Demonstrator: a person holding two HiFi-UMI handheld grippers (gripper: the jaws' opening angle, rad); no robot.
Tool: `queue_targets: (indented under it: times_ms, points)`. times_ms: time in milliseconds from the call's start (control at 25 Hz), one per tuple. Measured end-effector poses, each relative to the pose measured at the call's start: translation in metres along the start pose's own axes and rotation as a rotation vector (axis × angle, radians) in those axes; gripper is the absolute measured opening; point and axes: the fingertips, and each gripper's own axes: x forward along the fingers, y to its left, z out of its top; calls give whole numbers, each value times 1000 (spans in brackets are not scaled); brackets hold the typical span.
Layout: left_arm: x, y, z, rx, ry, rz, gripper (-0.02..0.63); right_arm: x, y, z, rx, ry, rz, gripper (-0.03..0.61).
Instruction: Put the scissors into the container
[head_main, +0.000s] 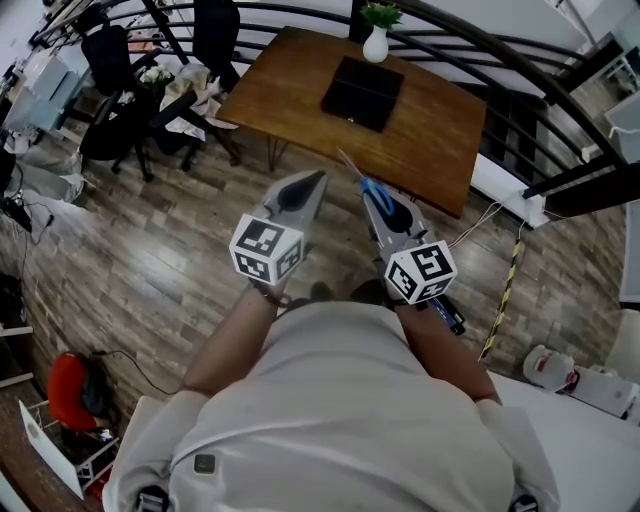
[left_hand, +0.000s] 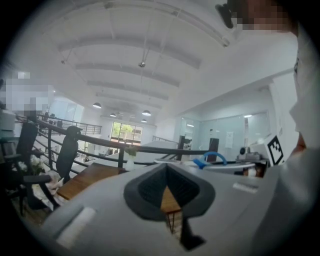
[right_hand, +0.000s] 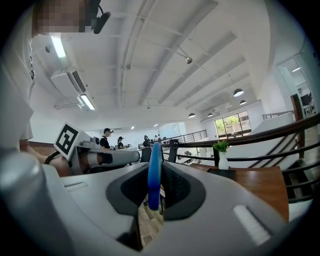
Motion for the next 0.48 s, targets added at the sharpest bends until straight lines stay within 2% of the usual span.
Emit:
queue_targets:
  times_ms: [480]
  points:
    - [1, 32, 3, -10, 1, 31, 3, 35, -8, 8, 19, -21, 19, 57]
